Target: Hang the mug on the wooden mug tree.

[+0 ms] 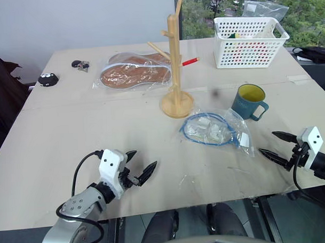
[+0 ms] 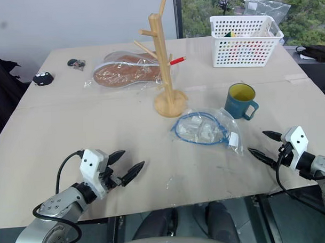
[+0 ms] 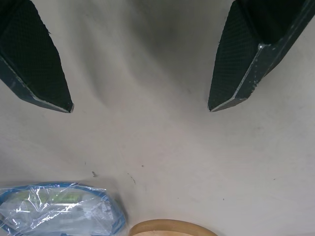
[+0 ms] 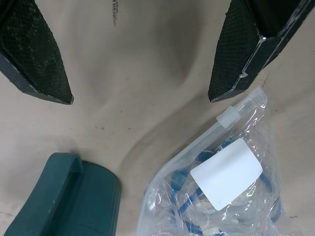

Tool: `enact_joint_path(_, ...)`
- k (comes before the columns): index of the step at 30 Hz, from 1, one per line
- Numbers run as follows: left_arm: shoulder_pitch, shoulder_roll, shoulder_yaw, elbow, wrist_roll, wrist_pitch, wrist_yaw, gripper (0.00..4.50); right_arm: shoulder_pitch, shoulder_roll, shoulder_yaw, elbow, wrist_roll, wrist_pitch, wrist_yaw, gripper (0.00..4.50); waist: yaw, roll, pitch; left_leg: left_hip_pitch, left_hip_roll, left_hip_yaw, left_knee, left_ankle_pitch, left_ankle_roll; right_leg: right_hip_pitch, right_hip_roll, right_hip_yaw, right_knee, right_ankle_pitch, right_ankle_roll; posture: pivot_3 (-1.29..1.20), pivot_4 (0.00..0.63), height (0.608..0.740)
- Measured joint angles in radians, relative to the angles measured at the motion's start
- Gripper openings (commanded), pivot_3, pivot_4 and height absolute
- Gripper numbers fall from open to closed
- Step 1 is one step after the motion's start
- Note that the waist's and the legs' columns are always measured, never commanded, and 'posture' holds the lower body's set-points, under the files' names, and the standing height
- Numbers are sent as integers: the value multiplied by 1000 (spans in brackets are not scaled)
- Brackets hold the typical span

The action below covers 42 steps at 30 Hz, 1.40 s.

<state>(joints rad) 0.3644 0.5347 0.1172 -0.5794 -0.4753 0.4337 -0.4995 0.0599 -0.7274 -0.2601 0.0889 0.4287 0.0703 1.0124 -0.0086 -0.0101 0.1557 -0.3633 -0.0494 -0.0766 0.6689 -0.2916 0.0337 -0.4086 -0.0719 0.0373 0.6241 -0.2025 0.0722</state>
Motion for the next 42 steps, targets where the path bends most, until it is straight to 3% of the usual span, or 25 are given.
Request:
enact_joint_path(22, 7, 15, 67, 0, -21, 1, -74, 4500, -1, -19, 0, -83, 16, 84, -6, 4429, 0, 0, 0, 0, 0, 0, 0, 0, 0, 0, 0, 0, 0, 0, 0, 0, 150, 740)
enact_joint_path(29, -26, 60, 81, -4, -79, 19, -136, 4500, -51, 6, -2, -229, 124, 261, -90, 4429, -2, 0, 2, -1, 1, 0, 0, 0, 0, -1, 0, 0, 0, 0, 0, 0, 150, 740)
enact_joint_path(34, -135, 159, 108, -79, -177, 74, -206, 4500, -171, 58, 117, -310, 92, 383, -204, 4429, -2, -2, 2, -1, 0, -1, 0, 0, 0, -1, 0, -2, 0, 0, 0, 0, 150, 740)
enact_joint_path(42, -268, 254, 112, -139, -291, 199, -211, 4500, -279, 126, 291, -217, -65, 435, -306, 4429, -2, -2, 3, -5, 0, -2, -1, 3, -5, -4, 0, -2, -1, 2, 3, 0, 150, 740)
